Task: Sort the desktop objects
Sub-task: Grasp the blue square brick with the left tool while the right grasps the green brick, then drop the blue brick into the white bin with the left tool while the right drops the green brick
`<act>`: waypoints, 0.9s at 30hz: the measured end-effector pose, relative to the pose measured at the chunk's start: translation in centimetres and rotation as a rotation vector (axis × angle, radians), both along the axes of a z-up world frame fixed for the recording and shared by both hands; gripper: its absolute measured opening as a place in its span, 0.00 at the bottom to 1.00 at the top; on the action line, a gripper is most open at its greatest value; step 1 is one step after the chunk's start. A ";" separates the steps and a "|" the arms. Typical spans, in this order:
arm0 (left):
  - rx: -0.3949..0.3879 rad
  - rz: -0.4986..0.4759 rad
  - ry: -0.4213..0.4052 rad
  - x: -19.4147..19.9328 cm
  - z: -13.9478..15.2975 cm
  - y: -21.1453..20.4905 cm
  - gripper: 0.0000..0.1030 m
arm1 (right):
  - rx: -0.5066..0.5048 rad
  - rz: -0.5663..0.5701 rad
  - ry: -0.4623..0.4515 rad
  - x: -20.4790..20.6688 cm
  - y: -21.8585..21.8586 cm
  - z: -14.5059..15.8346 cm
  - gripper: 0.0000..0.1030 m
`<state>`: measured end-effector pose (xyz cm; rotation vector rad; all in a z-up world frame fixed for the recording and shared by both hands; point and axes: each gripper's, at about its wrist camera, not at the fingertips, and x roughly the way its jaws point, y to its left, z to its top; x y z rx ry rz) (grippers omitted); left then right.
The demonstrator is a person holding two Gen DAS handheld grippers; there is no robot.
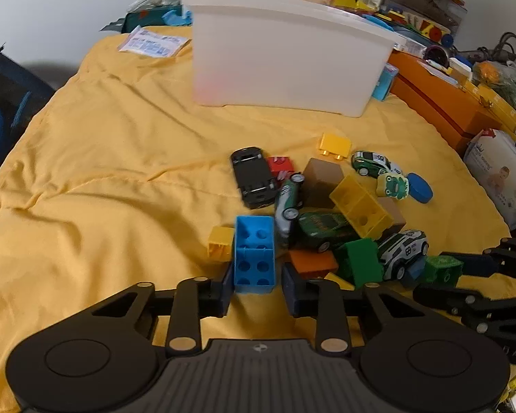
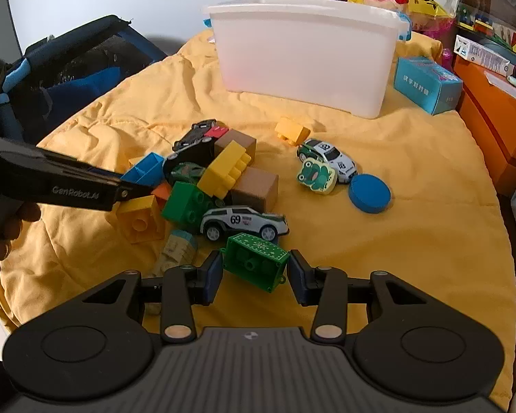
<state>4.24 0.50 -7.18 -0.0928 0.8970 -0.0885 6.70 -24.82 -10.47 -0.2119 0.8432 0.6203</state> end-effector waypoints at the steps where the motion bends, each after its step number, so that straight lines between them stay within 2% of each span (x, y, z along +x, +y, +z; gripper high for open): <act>1: 0.007 -0.008 -0.003 0.1 0.0 -0.1 0.28 | -0.003 0.003 0.003 0.0 0.0 -0.1 0.44; 8: 0.029 -0.026 -0.020 0.5 0.3 0.1 0.26 | -0.005 -0.021 0.031 0.3 0.0 -0.8 0.44; 11: 0.040 -0.038 -0.052 0.3 1.2 0.1 0.26 | 0.013 -0.011 0.009 0.2 -0.2 -0.2 0.43; 19: 0.039 -0.032 -0.121 0.5 3.7 0.5 0.26 | 0.056 -0.032 -0.064 0.6 -0.7 2.5 0.43; 27: 0.047 0.021 -0.200 3.9 8.5 2.1 0.26 | 0.126 -0.090 -0.177 5.2 -0.7 7.2 0.43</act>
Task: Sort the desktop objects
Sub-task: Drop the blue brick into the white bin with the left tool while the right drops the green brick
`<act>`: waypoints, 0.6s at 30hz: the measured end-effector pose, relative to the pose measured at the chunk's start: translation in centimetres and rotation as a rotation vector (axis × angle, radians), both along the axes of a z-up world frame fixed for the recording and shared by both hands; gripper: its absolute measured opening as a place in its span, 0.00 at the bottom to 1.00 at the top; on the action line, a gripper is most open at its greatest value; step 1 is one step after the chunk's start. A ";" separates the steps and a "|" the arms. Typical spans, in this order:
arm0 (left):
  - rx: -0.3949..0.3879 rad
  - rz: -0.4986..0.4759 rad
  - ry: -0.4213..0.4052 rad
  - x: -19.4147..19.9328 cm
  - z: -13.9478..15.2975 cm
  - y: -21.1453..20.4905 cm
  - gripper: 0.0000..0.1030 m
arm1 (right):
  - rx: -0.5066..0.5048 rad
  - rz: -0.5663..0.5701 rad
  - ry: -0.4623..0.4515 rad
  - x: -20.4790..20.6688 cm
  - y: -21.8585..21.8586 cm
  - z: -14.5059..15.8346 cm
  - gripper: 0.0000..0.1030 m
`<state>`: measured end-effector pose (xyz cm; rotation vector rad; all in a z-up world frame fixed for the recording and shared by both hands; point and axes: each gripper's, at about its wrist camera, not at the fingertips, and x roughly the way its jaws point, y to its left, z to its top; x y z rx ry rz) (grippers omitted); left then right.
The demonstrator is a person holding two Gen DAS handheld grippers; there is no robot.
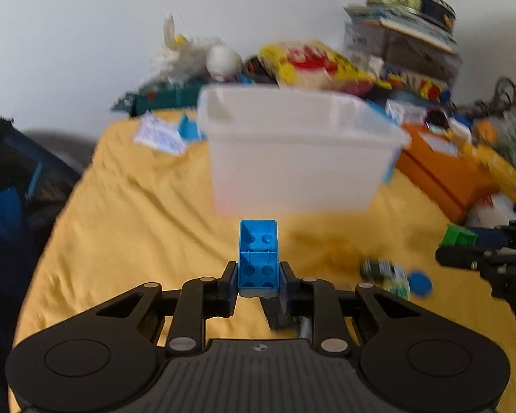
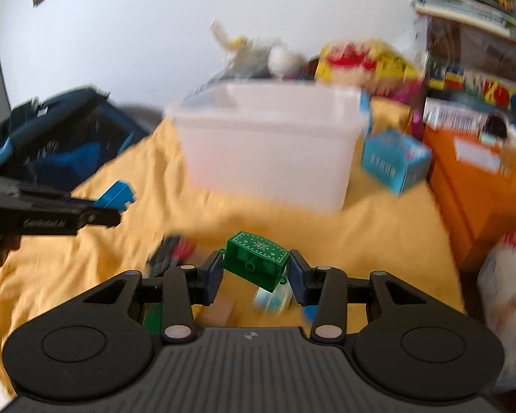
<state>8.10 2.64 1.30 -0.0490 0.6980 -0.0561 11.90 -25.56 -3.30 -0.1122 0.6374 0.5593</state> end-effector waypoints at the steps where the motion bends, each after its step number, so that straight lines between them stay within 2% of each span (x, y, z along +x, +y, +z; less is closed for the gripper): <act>1: 0.003 0.003 -0.013 0.6 0.7 0.2 0.26 | 0.007 -0.006 -0.021 1.0 0.1 0.8 0.43; 4: 0.021 -0.005 -0.048 3.1 2.7 0.3 0.26 | 0.037 -0.037 -0.051 3.9 0.4 2.6 0.43; 9: -0.003 0.005 -0.083 8.1 5.2 0.4 0.26 | 0.064 -0.073 -0.069 9.3 1.1 4.8 0.43; 15: -0.021 0.016 -0.063 13.1 5.8 0.2 0.26 | 0.059 -0.090 -0.023 14.1 2.4 5.5 0.43; 18: 0.002 0.009 -0.053 14.7 5.7 -0.1 0.26 | 0.040 -0.093 -0.002 15.8 3.1 5.3 0.43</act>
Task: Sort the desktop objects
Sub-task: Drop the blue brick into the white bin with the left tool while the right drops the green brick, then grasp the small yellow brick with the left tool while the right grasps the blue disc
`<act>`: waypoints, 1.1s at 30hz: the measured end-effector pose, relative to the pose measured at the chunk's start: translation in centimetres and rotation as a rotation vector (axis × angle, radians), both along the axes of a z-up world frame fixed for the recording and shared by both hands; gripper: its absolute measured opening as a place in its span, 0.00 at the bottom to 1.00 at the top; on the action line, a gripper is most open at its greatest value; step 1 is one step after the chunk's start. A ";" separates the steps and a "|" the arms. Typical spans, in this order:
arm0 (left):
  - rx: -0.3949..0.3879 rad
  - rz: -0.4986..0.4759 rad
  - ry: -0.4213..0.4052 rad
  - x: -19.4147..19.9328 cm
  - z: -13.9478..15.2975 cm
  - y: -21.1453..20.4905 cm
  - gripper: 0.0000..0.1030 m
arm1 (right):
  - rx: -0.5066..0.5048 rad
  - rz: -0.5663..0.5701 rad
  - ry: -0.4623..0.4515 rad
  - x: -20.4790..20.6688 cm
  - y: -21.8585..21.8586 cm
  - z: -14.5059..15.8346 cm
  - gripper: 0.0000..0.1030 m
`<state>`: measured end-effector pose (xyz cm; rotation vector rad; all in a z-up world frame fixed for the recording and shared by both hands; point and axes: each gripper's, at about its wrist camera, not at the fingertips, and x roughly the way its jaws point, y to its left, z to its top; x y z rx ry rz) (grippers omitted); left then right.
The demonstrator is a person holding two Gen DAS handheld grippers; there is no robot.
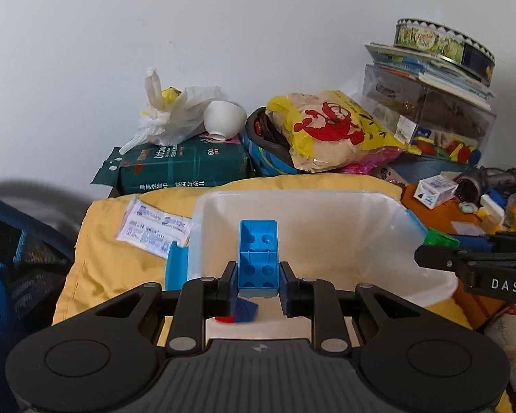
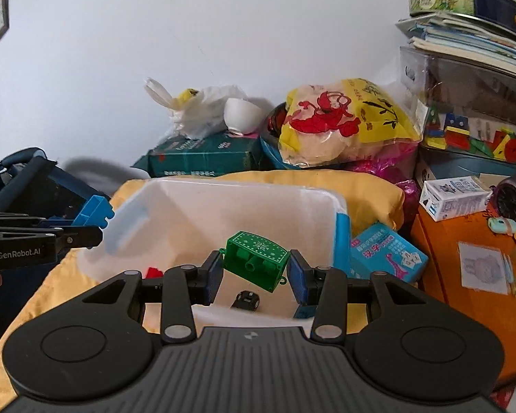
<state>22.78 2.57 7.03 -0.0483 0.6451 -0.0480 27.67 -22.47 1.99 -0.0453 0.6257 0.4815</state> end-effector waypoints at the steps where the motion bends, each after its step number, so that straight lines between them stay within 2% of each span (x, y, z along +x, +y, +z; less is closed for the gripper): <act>1: 0.001 -0.002 0.005 0.4 0.0 0.0 0.27 | -0.002 0.000 0.008 0.5 0.1 -0.1 0.45; 2: 0.003 -0.001 0.007 0.6 -0.1 0.1 0.30 | -0.005 -0.002 0.019 1.2 0.3 -0.2 0.45; 3: 0.003 -0.001 0.010 0.8 -0.2 0.2 0.34 | -0.009 -0.004 0.025 1.7 0.4 -0.3 0.51; 4: 0.006 0.008 0.007 0.8 -0.2 0.3 0.45 | -0.017 0.000 0.029 2.1 0.6 -0.5 0.64; 5: 0.013 0.021 -0.003 0.6 -0.3 0.4 0.50 | -0.026 -0.002 0.022 2.4 0.6 -0.6 0.68; 8: 0.026 0.009 -0.018 -0.6 -0.7 1.0 0.50 | -0.035 -0.010 -0.016 2.0 0.1 -0.9 0.68; 10: 0.044 0.000 -0.029 -2.2 -1.1 1.3 0.50 | 0.002 -0.009 -0.034 0.7 -0.9 -0.7 0.68; 13: 0.044 0.000 -0.032 -5.3 -2.2 2.1 0.52 | 0.028 0.000 -0.098 -2.9 -2.6 -0.4 0.68; 16: 0.022 0.011 -0.008 -8.9 -4.1 2.7 0.52 | 0.015 -0.001 -0.112 -6.5 -4.2 -1.8 0.68; 18: 0.032 0.016 0.015 -11.5 -5.6 2.7 0.52 | -0.017 -0.010 -0.077 -8.3 -5.1 -3.8 0.68; 20: 0.023 0.012 0.055 -13.8 -7.4 2.4 0.52 | -0.060 -0.024 -0.003 -9.8 -5.8 -6.6 0.67; 24: 0.037 -0.022 0.145 -16.7 -10.7 1.6 0.52 | -0.115 -0.030 0.107 -11.8 -6.5 -10.7 0.66; 28: 0.039 -0.036 0.195 -17.9 -12.7 0.7 0.52 | -0.143 -0.019 0.135 -12.7 -6.3 -12.0 0.65; 33: 0.042 -0.021 0.190 -17.8 -13.5 0.3 0.52 | -0.158 -0.012 0.148 -13.0 -6.1 -12.4 0.65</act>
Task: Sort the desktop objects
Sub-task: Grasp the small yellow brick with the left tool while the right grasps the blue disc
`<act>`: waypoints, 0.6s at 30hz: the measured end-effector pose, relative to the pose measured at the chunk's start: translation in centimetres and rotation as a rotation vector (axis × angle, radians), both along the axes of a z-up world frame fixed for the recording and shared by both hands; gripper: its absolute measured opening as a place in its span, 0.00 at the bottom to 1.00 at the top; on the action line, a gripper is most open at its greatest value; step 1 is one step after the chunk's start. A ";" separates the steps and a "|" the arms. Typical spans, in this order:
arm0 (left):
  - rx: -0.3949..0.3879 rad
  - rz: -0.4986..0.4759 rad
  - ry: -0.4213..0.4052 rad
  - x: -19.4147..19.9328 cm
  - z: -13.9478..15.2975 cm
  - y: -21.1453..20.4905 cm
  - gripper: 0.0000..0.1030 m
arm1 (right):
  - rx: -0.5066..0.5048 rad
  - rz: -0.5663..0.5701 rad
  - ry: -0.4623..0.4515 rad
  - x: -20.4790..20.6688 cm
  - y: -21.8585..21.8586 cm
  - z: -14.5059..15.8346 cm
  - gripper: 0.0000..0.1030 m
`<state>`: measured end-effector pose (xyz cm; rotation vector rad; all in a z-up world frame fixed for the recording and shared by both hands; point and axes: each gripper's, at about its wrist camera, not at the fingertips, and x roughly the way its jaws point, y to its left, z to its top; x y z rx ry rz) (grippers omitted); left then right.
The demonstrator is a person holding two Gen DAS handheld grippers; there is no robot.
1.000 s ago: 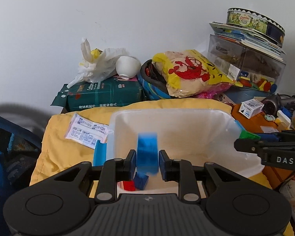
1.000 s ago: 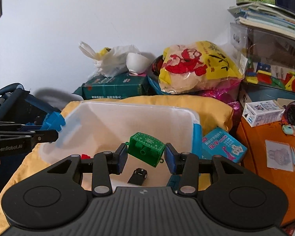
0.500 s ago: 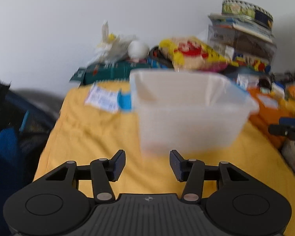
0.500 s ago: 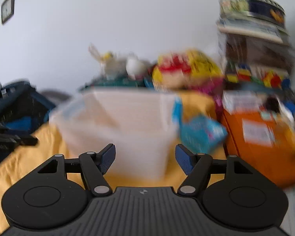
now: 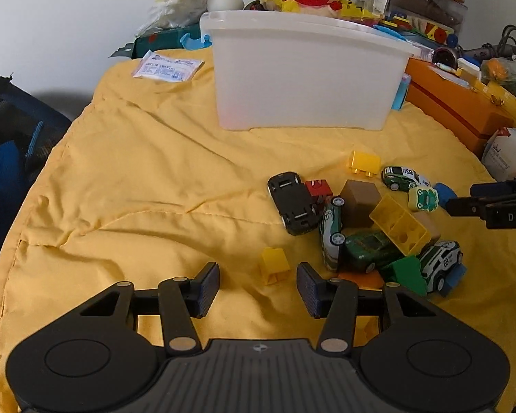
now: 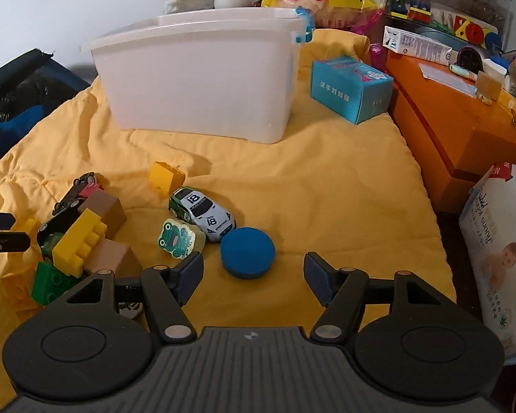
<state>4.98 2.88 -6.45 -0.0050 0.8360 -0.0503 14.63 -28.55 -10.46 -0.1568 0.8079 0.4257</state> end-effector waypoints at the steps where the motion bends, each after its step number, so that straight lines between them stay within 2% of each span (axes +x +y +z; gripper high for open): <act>1: 0.006 -0.002 0.000 0.1 -0.1 -0.2 0.52 | -0.001 0.005 0.000 0.1 0.1 0.0 0.65; 3: 0.019 -0.012 -0.008 0.3 -0.2 -0.5 0.48 | -0.010 0.014 -0.006 -0.1 0.4 -0.1 0.65; 5: 0.035 -0.028 -0.020 0.5 -0.2 -1.0 0.38 | -0.016 0.016 -0.008 -0.1 0.6 -0.3 0.64; 9: 0.024 -0.051 -0.005 1.0 -0.6 -1.4 0.29 | -0.026 0.008 -0.005 0.4 0.9 -0.6 0.62; 13: 0.003 -0.030 0.007 1.2 -1.0 -1.3 0.27 | -0.036 0.006 0.002 0.9 1.2 -1.2 0.60; 17: -0.004 -0.017 0.006 1.3 -1.0 -1.0 0.19 | -0.036 0.024 0.019 1.5 1.6 -1.7 0.41; 18: -0.006 -0.014 0.006 1.3 -0.9 -0.9 0.17 | -0.031 0.028 0.021 1.6 1.6 -1.6 0.41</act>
